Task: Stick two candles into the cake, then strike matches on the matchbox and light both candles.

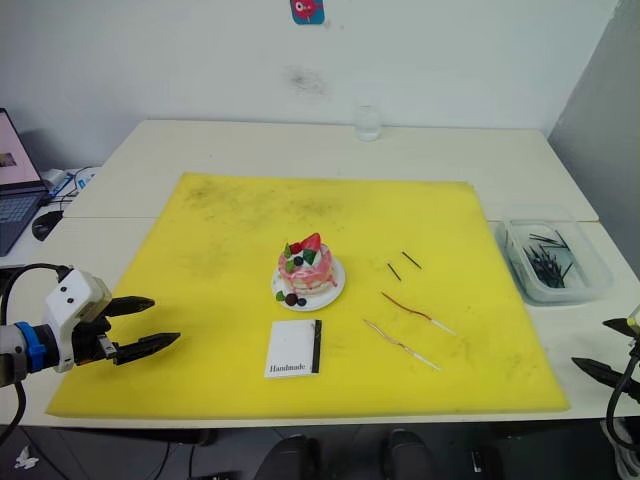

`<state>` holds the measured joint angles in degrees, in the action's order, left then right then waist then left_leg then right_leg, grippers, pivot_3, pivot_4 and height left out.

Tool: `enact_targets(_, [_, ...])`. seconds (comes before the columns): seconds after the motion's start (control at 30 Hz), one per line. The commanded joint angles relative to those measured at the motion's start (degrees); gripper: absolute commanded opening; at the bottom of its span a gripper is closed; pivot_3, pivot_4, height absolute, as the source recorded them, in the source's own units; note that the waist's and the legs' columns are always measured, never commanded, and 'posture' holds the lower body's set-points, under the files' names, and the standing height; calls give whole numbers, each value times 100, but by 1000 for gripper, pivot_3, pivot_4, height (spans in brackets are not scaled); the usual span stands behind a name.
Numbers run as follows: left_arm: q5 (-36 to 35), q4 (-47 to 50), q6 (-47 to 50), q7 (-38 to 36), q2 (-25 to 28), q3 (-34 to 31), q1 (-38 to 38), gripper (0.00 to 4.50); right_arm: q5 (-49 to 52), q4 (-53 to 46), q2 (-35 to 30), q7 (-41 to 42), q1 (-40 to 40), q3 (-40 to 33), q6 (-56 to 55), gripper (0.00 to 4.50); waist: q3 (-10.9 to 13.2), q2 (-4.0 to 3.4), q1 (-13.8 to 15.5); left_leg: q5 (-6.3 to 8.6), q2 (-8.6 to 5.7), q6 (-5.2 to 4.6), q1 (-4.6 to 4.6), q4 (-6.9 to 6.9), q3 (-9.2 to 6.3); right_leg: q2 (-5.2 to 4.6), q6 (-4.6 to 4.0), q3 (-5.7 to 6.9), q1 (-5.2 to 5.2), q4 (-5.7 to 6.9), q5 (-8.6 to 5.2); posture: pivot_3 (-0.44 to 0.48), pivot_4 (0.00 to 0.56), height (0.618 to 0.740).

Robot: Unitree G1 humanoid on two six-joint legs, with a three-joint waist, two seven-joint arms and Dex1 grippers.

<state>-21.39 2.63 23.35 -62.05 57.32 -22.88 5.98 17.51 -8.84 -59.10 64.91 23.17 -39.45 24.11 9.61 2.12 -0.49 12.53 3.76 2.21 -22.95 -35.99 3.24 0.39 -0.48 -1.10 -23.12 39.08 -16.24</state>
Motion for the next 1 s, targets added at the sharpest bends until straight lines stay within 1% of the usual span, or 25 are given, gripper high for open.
enact_targets(0.03, [3, 59, 9, -41, 114, -47, -40, 4500, 65, -92, 5, -32, -118, -203, -85, 4462, 0, 0, 0, 0, 0, 0, 0, 0, 0, 0, 0, 0, 0, 0, 0, 0, 150, 729])
enact_targets(0.33, [186, 64, -13, 48, 123, 5, -39, 4500, 105, -3, 1, -79, -432, -254, -170, 4462, 0, 0, -2, 0, -1, 0, 0, -1, 1, 0, 2, -1, 0, 0, 1, 0, 150, 729])
enact_targets(0.43, [62, 30, -95, -63, 51, -30, -99, 4500, 97, -8, 14, -52, -438, -292, -160, 4462, 0, 0, -1, 0, 0, 0, 0, -1, 1, 0, 3, 0, 1, 1, 2, 0, 150, 729])
enact_targets(0.53, [-90, 26, 100, -202, 93, -26, -151, 4500, 86, -38, 34, -39, -389, -279, -162, 4462, 0, 0, 0, 0, -1, 0, -1, -1, 0, 0, 3, 1, 1, 1, 2, 0, 150, 729])
enact_targets(0.67, [3, 10, -149, -134, 1, -100, -103, 4500, 91, -35, 36, -26, -388, -272, -178, 4462, 0, 0, 0, 0, -1, 0, 0, -1, 1, 0, 3, -1, 1, 1, 2, 0, 150, 729])
enact_targets(0.8, [-135, -126, -49, -148, -29, -108, -250, 4500, 109, -72, 7, -41, -439, -263, -139, 4462, 0, 0, -1, 0, -1, 0, 0, -1, 1, 0, 4, 0, 1, 1, 2, 0, 150, 729])
enact_targets(0.87, [18, -225, -196, -134, 38, -23, -286, 4500, 109, -66, 9, -40, -444, -269, -150, 4462, 0, -1, 0, 0, -1, 0, 1, -2, 0, 1, 4, 1, 1, 2, 3, 0, 150, 729])
enact_targets(0.93, [351, -324, -532, -103, 148, 126, -240, 4500, 108, -41, 14, -31, -465, -268, -199, 4462, 0, -1, 0, 0, -2, 0, 1, -2, 0, 1, 4, 0, 2, 3, 3, 0, 150, 729])
enact_targets(1.0, [325, -257, -510, -205, 167, 139, -168, 4500, 141, -47, 18, -6, -498, -262, -231, 4462, 0, -1, -1, 0, -3, 0, 0, -2, 2, 1, 4, -1, 1, 2, 2, 0, 150, 729])
